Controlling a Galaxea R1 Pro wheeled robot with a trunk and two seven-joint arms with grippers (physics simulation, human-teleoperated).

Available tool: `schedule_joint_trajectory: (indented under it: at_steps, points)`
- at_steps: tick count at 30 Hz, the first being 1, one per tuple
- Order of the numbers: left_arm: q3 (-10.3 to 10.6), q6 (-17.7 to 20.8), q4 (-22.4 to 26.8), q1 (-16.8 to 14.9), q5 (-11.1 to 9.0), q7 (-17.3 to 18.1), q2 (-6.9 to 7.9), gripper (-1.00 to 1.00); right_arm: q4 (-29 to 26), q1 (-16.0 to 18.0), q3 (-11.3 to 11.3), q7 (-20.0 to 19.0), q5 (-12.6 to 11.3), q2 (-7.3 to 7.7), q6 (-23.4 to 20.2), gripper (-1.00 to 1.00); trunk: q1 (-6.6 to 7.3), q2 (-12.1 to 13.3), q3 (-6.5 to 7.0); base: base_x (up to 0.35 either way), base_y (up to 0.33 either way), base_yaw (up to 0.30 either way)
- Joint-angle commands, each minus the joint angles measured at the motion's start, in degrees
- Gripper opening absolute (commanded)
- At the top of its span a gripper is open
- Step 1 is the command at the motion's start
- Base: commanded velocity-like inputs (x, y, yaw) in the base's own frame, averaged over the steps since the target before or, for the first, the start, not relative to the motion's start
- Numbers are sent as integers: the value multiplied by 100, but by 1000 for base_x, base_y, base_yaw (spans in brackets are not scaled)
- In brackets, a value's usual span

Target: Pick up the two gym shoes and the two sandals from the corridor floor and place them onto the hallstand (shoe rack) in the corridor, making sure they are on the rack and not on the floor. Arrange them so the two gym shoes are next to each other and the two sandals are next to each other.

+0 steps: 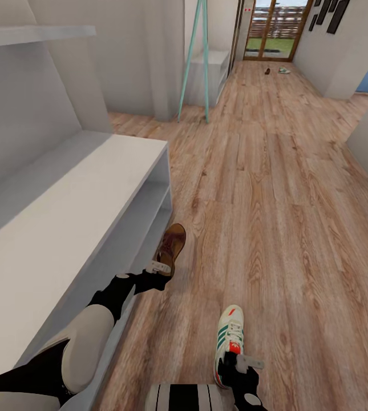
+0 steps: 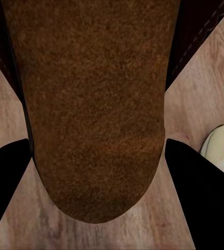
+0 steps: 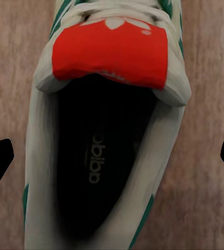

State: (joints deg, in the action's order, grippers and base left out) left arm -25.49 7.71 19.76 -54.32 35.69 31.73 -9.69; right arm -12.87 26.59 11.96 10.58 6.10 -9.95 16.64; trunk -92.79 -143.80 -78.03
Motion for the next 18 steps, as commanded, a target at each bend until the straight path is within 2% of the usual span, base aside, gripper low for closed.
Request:
schedule_joint_trajectory:
  at_steps: [1,8,18]
  points:
    - [-47,52,16,-1,18,35,-7,-100,4,3,43,14,59,-4,15,100,1,-2,-4,0,0,9]
    - [-48,55,16,2,17,35,-7,-100,4,1,43,14,58,-4,15,100,-14,-10,-137,0,0,2]
    - [-48,55,17,8,20,35,-7,-100,4,2,43,14,60,-4,15,100,-14,-10,-137,0,0,0]
